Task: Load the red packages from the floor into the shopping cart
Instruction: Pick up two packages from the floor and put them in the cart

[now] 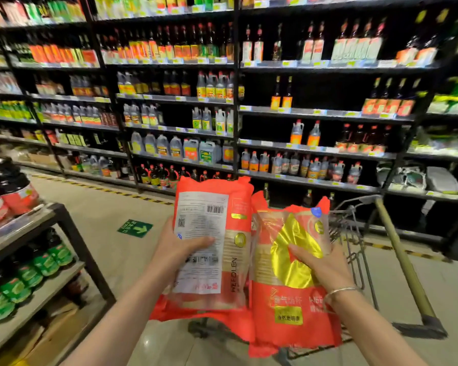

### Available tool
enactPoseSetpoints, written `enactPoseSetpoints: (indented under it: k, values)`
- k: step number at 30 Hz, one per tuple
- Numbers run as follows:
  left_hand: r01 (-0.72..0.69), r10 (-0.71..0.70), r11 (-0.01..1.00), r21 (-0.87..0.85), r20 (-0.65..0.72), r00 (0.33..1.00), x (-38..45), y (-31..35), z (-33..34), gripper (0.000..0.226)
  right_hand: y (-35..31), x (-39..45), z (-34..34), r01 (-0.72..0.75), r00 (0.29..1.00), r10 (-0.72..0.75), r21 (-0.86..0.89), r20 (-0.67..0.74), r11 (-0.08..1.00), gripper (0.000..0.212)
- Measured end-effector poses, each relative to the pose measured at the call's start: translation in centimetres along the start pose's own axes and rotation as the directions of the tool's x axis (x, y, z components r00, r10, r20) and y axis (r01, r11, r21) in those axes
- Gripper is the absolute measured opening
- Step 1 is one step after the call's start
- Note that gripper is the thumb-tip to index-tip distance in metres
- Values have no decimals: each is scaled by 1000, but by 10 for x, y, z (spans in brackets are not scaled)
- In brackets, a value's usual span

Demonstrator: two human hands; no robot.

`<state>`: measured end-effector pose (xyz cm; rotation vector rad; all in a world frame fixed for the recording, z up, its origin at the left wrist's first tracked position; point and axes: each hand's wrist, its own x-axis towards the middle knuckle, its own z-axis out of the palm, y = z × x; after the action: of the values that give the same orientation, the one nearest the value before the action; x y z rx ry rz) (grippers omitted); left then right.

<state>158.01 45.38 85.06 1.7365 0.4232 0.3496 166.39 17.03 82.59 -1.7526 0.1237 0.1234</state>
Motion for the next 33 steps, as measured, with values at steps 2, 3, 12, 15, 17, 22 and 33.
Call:
enactPoseSetpoints:
  k: [2,3,12,15,17,22,33]
  values:
    - [18,-19,1000,16,50,999,39,0,5,70,-5,25,11,-12,999,12,7,-35,1000,60]
    - [22,-23,1000,13,69,997,56,2,9,70,-7,36,15,-23,999,24,17,-49,1000,62]
    - [114,-113,993,16,287,951,193,-23,70,79,25,135,27,-189,954,189,25,-234,982,81]
    - [149,-153,988,40,382,911,220,-41,99,71,40,166,26,-260,927,260,37,-272,965,81]
    - [174,-182,983,57,412,893,235,-54,121,62,53,189,22,-294,910,298,58,-288,954,67]
    - [293,-302,953,83,368,879,282,-99,174,64,91,249,20,-425,868,413,17,-274,905,71]
    - [501,-556,824,265,211,804,324,-197,232,61,194,336,48,-654,752,602,-192,-268,732,69]
